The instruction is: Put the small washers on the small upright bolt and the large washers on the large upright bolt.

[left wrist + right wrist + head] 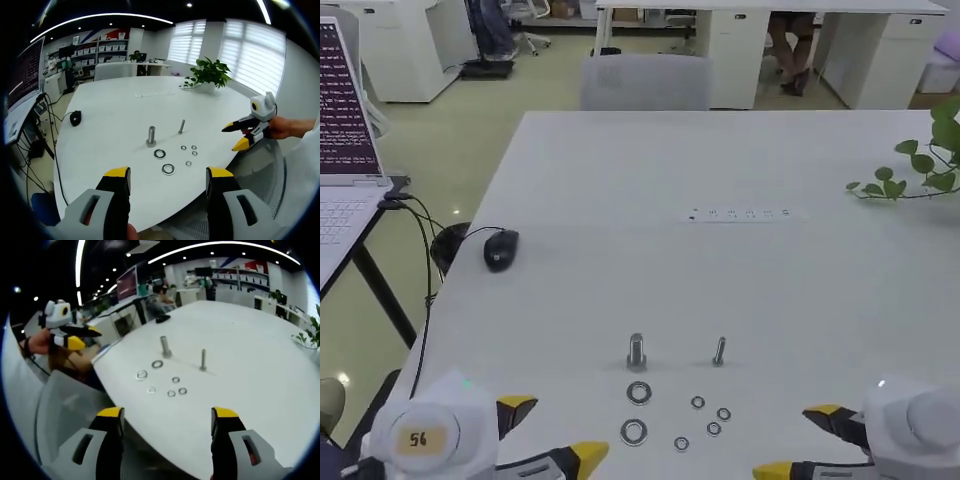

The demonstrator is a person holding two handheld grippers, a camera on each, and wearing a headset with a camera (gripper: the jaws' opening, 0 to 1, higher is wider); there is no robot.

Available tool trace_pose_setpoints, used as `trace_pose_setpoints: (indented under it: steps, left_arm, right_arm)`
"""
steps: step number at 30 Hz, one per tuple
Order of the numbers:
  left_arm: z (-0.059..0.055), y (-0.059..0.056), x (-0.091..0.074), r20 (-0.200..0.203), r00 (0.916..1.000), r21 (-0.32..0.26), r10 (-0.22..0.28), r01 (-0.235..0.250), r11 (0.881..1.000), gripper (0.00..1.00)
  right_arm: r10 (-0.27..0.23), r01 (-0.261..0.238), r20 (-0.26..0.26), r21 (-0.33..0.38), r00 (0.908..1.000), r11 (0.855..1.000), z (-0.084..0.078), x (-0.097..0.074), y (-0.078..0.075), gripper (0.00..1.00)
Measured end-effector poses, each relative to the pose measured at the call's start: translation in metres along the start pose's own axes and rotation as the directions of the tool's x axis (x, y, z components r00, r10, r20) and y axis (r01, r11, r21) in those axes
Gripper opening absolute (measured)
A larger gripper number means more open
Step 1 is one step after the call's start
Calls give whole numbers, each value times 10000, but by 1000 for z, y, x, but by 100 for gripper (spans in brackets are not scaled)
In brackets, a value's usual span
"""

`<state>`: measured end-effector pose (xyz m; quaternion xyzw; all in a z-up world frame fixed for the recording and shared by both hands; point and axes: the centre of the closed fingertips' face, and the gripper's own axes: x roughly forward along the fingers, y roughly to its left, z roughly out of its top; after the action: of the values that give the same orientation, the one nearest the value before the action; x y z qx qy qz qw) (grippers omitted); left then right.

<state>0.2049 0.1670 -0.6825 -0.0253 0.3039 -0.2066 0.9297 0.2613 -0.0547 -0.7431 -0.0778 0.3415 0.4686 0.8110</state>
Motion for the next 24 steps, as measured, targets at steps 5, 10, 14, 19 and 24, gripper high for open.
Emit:
trace_pose_setpoints:
  steps: [5, 10, 14, 19, 24]
  left_arm:
    - [1, 2, -2, 61, 10000, -83, 75, -74, 9999, 60]
    - [-1, 3, -4, 40, 9999, -130, 114, -113, 9999, 60]
    - [-3, 3, -5, 31, 9999, -162, 120, -120, 9998, 60]
    - [-5, 3, -6, 20, 9998, -229, 176, -176, 9996, 60]
    - [-6, 5, -8, 59, 9997, -321, 250, -248, 9992, 60]
  right_arm:
    - [30, -32, -166, -92, 9999, 10000, -1, 1, -1, 72]
    - [78, -81, -178, -199, 9998, 9998, 5, 4, -2, 71]
    - [102, -115, -319, -413, 9994, 9991, 10, 8, -7, 70]
    - [137, -164, -447, -595, 9989, 9981, 17, 13, -11, 67]
    - [266, -326, -674, -892, 9974, 9955, 21, 19, -13, 65]
